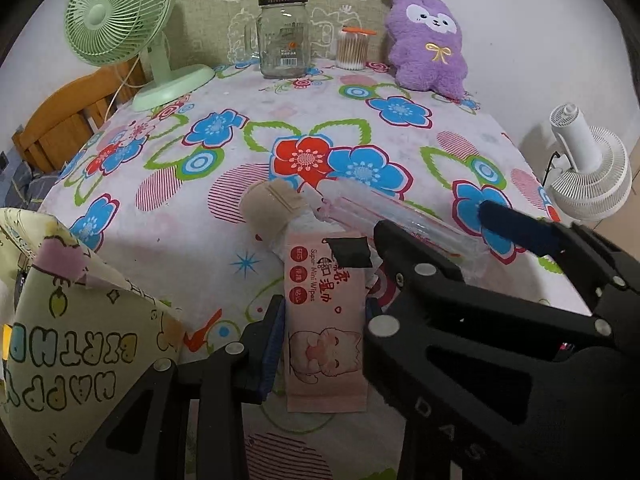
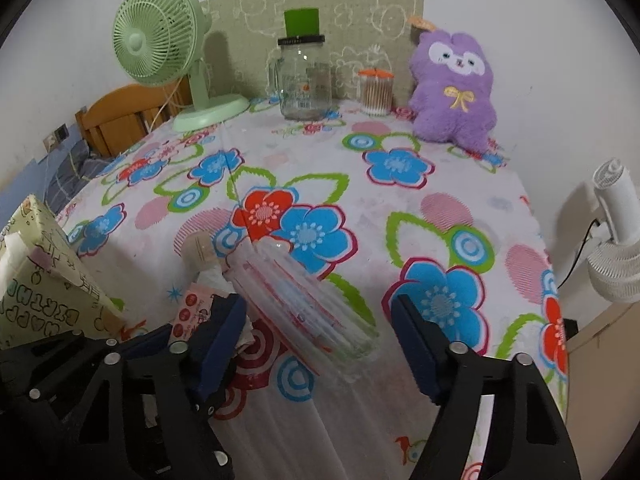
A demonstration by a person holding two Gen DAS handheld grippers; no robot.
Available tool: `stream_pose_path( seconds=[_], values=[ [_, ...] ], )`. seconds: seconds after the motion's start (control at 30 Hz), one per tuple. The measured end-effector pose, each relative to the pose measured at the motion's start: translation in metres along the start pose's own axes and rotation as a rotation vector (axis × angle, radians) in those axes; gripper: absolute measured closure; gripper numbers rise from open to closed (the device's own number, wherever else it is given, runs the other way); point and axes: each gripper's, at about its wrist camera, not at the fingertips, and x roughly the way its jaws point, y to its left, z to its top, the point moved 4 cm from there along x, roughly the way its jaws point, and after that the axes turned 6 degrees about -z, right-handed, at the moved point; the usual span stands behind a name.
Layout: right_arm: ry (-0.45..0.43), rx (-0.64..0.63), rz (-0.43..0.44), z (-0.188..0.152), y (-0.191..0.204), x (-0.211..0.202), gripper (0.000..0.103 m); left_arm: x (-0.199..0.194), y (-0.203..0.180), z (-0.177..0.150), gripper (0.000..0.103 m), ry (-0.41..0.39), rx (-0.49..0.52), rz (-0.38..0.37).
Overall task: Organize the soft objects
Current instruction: 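Grasp the clear plastic tube pack with the right gripper while the left gripper holds the wipes, then lift the tube pack and wipes packet off the bed with both grippers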
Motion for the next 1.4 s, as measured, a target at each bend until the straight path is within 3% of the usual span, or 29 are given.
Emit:
stream_pose_path(
  seconds=[0.13,0.2,0.57,1.4],
  values=[
    [0.047,0.007,0.021,-0.005,0.0,0.008,0.047,0.001,-0.001,-0.001,0.064,-0.003,0.011,0.006],
    [0.07,0.012,0.039,-0.007,0.0,0.011,0.05,0.001,-0.002,-0.001,0.064,-0.008,0.018,0.011],
    [0.062,0.009,-0.004,-0.015,-0.001,-0.002,0.088,-0.004,-0.004,-0.008,0.064,0.006,0.048,0.0],
    [0.03,0.109,-0.015,-0.047,0.007,-0.065,0.088,-0.055,-0.02,-0.042,0.064,-0.047,0.137,-0.052]
  ],
)
